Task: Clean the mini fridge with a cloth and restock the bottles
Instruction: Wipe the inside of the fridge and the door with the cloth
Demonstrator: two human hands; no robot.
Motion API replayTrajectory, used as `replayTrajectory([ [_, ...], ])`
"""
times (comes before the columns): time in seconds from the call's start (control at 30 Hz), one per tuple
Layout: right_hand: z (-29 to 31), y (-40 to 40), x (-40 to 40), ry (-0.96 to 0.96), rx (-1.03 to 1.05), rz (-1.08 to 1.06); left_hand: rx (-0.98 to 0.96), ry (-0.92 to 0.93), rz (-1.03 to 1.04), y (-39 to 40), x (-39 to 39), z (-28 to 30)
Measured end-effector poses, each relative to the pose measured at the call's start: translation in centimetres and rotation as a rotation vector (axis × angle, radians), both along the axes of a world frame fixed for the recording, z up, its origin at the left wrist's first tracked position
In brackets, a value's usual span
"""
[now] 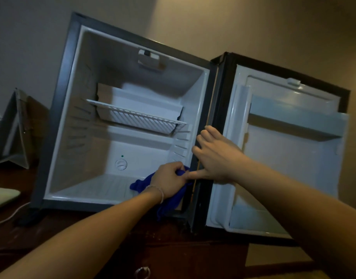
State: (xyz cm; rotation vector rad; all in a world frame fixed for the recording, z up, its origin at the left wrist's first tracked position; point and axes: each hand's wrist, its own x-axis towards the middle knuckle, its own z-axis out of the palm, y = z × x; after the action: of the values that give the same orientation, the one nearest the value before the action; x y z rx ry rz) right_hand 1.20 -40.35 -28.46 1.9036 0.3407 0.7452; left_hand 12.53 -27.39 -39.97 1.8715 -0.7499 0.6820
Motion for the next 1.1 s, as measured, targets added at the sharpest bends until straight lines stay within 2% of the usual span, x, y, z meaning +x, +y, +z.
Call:
replayTrajectory([
  [0.13,-1.2,0.2,-0.4,0.041,0.086,-0.023,0.296,-0.037,0.061,1.7,-0.5,-0.7],
  [0.23,-4.0,0.7,-0.6,0.162,0.201,0.107,0.451,-0.076,0.087,3.4,-0.8,-1.0],
  [0.4,-9.9,3.2,0.9,0.341,0.587,0.236,0.413,-0.075,0.094,7.9,-0.7,-1.5],
  [0.5,-10.8,5.0,3.1,0.575,1.0,0.197,0.278,-0.009,0.068,9.4,-0.6,-2.0],
  [0.57,-12.0,6.6,5.1,0.692,1.197,0.186,0.191,0.048,0.062,9.8,-0.6,-2.3],
  [0.67,-14.2,8.7,8.0,0.704,1.385,0.342,0.139,0.07,0.099,10.5,-0.2,-2.7],
  [0.77,-15.5,9.4,9.3,0.666,1.435,0.398,0.233,0.021,0.173,12.3,-0.3,-2.4],
  [0.93,-15.8,9.8,9.8,0.637,1.419,0.346,0.752,0.135,0.482,18.8,1.6,-3.4],
  [1.1,-16.2,11.1,9.5,0.528,1.403,0.385,0.925,0.273,0.439,21.1,1.9,-4.2],
])
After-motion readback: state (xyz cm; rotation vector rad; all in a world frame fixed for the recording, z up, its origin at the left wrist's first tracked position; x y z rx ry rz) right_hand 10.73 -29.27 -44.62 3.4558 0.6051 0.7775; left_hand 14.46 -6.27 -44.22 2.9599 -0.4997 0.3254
